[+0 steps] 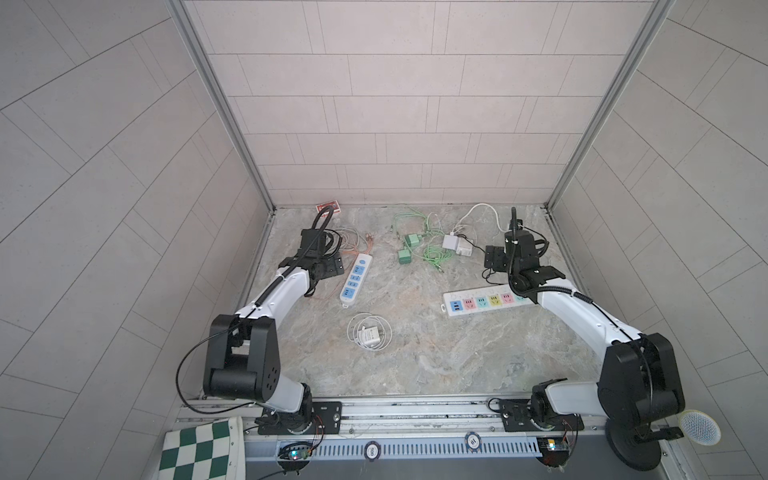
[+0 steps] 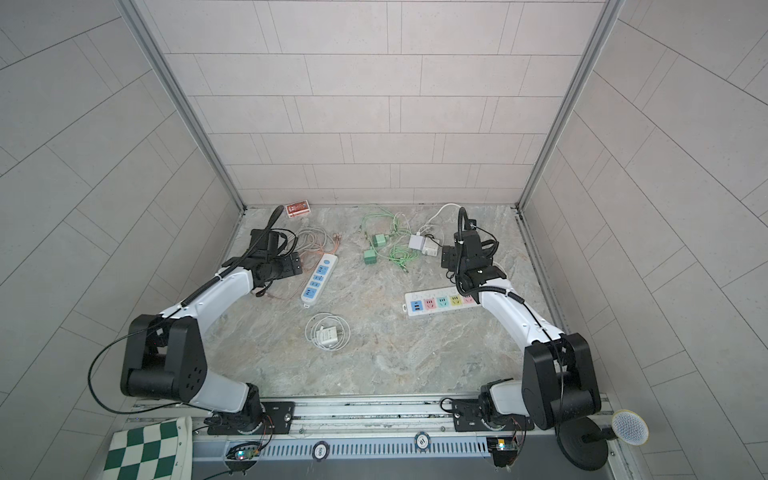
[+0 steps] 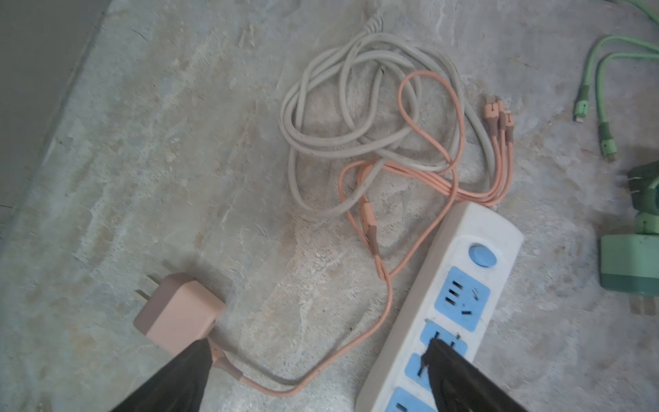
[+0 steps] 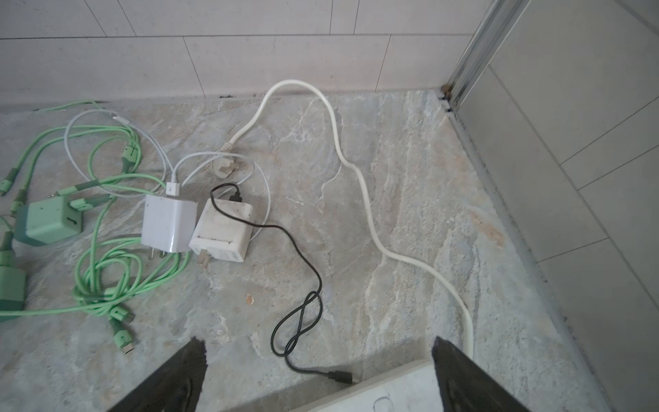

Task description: Insert the plug

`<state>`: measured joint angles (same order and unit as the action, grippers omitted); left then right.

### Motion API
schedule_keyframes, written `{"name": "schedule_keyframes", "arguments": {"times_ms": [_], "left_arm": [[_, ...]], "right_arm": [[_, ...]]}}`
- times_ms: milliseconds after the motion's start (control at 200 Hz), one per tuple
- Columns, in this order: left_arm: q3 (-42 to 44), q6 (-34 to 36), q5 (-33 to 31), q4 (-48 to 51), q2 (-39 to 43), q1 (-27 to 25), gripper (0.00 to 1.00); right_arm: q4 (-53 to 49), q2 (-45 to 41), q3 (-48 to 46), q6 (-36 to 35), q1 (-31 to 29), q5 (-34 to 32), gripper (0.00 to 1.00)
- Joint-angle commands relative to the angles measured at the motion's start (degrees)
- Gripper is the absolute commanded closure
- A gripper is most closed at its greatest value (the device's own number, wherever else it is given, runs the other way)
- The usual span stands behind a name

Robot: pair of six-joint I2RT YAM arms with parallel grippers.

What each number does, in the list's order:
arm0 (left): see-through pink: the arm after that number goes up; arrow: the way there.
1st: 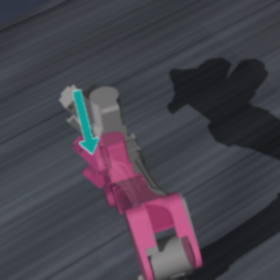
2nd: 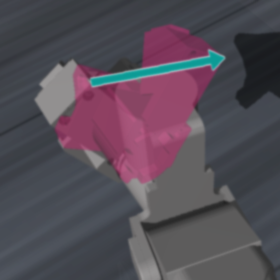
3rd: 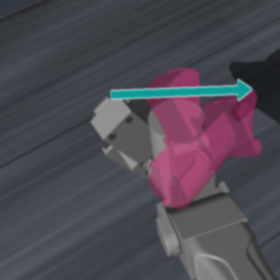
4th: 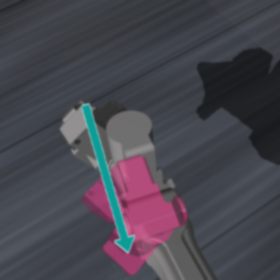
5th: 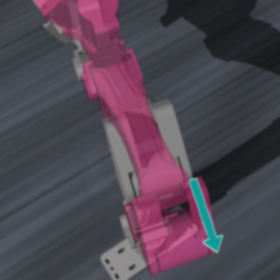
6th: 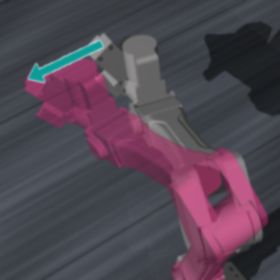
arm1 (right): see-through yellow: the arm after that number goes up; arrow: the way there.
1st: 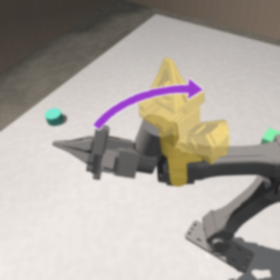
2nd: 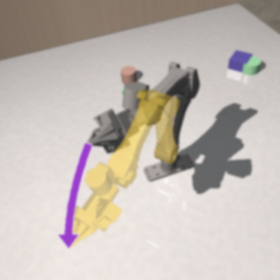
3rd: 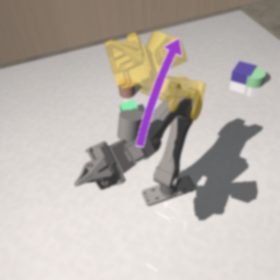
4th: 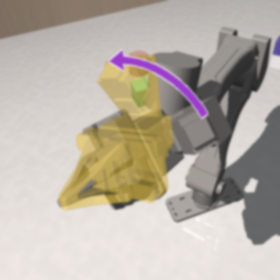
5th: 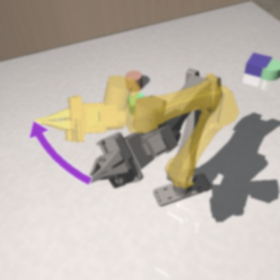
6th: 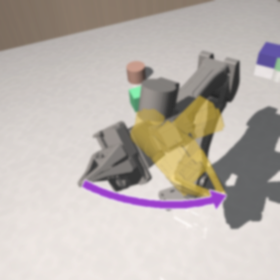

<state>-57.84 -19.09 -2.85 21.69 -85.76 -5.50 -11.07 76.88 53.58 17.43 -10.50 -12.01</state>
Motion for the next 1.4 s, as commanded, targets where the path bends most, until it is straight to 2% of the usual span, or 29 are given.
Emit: {"name": "schedule_keyframes", "arguments": {"times_ms": [0, 165, 225, 305, 355, 460, 540, 645, 951, 1131, 1396], "left_arm": [[-1.9, -3.8, 4.8, 7.2, 0.6, -1.3, 0.0], [-0.7, -4.8, 6.3, 9.7, 3.6, -5.2, 0.0], [-0.2, -5.2, 6.1, 10.4, 4.4, -7.5, 0.0], [-0.8, -5.2, 4.7, 12.5, 4.1, -11.1, 0.0], [-1.8, -5.0, 3.6, 14.4, 3.5, -13.1, 0.0], [-2.8, -5.5, 3.3, 15.5, 3.3, -16.8, 0.0], [-2.9, -6.3, 2.8, 15.3, 3.5, -19.8, 0.0], [-3.0, -6.9, 2.8, 15.0, 2.9, -21.9, 0.0], [-3.5, -7.2, 6.5, 14.0, 3.1, -22.5, 0.0], [-3.4, -7.4, 6.7, 15.4, 4.4, -22.6, 0.0], [-1.5, -7.7, 4.0, 17.3, 6.2, -22.6, 0.0]], "right_arm": [[-12.2, 0.8, 2.8, 6.8, 0.3, 4.0, 0.01], [-15.5, 2.6, 2.8, 9.2, 3.7, 9.6, 0.01], [-15.1, 3.8, 2.2, 11.7, 7.2, 15.3, 0.01], [-13.9, 6.6, 1.5, 15.5, 13.6, 26.1, 0.01], [-14.3, 8.8, 1.9, 15.3, 17.7, 33.5, 0.01], [-14.3, 11.9, 1.5, 15.8, 22.3, 36.4, 0.01], [-15.1, 12.5, 2.0, 14.2, 23.4, 35.6, 0.01], [-17.3, 11.2, 2.4, 12.6, 23.5, 30.3, 0.01], [-23.3, 12.8, 5.0, 9.0, 24.5, 16.1, 0.01], [-25.0, 15.2, 7.8, 7.9, 24.5, 14.9, 0.02], [-24.0, 22.3, 8.3, 7.5, 23.6, 19.7, 0.04]]}}
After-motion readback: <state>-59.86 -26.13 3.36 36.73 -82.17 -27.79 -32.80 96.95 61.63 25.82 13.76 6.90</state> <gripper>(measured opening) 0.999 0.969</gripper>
